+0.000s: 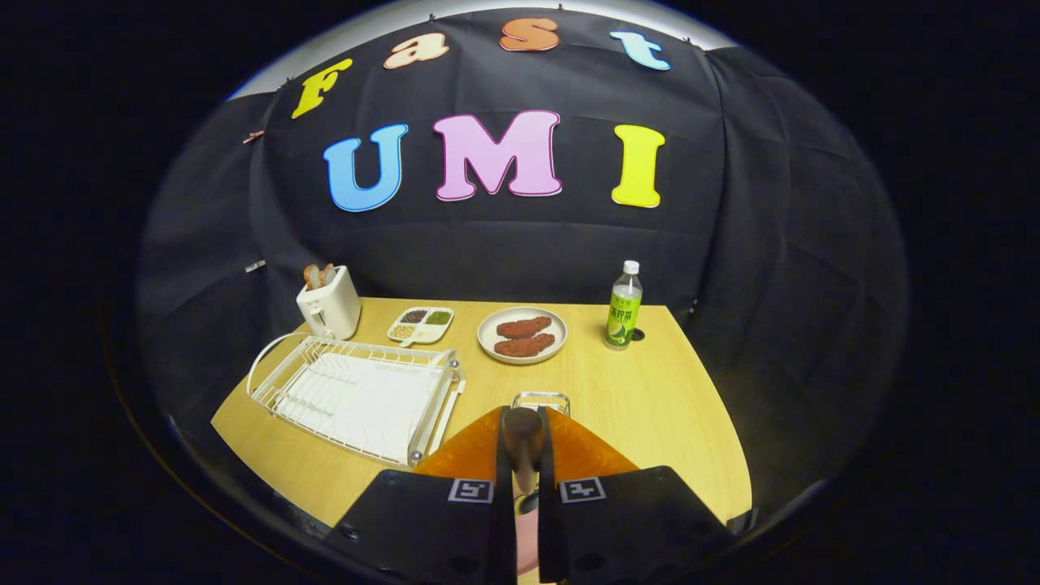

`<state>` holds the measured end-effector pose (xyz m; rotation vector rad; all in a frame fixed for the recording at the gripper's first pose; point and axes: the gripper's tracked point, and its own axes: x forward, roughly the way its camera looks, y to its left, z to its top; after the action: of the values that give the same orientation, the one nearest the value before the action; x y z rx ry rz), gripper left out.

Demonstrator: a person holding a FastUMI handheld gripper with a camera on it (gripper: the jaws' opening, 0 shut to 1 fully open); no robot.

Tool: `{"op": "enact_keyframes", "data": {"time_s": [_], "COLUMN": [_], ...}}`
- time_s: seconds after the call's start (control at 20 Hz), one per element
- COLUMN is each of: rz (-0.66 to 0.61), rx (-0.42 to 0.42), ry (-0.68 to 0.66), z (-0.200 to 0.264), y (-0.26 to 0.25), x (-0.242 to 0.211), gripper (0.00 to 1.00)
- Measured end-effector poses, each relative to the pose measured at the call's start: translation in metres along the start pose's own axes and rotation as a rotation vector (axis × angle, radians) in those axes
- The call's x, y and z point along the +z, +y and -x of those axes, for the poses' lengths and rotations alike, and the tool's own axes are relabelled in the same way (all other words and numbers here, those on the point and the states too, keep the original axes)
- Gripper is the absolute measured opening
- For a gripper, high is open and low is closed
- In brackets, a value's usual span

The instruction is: Take the plate from the dish rack, then take the spoon from the basket and place it into the plate.

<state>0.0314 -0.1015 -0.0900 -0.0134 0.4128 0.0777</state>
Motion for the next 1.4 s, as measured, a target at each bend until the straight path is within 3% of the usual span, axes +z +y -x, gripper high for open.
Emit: {"op": "enact_keyframes", "data": {"time_s": [0.15, 0.45, 0.8, 1.15, 1.4], "rz": [-0.019, -0.219, -0.309, -0.26, -0.218], "rx": [-0.064, -0.117, -0.121, -0.12, -0.112], "ry": [0.101, 0.281, 0.327, 0.383, 0.431], "z": [-0.004, -0.009, -0.001, 0.008, -0.018], "y": [0.005, 0.018, 0.029, 0.032, 0.032], "x": [-0.052, -0.135, -0.138, -0.138, -0.142], "gripper": [0.14, 0.15, 0.15, 0.15, 0.15]}}
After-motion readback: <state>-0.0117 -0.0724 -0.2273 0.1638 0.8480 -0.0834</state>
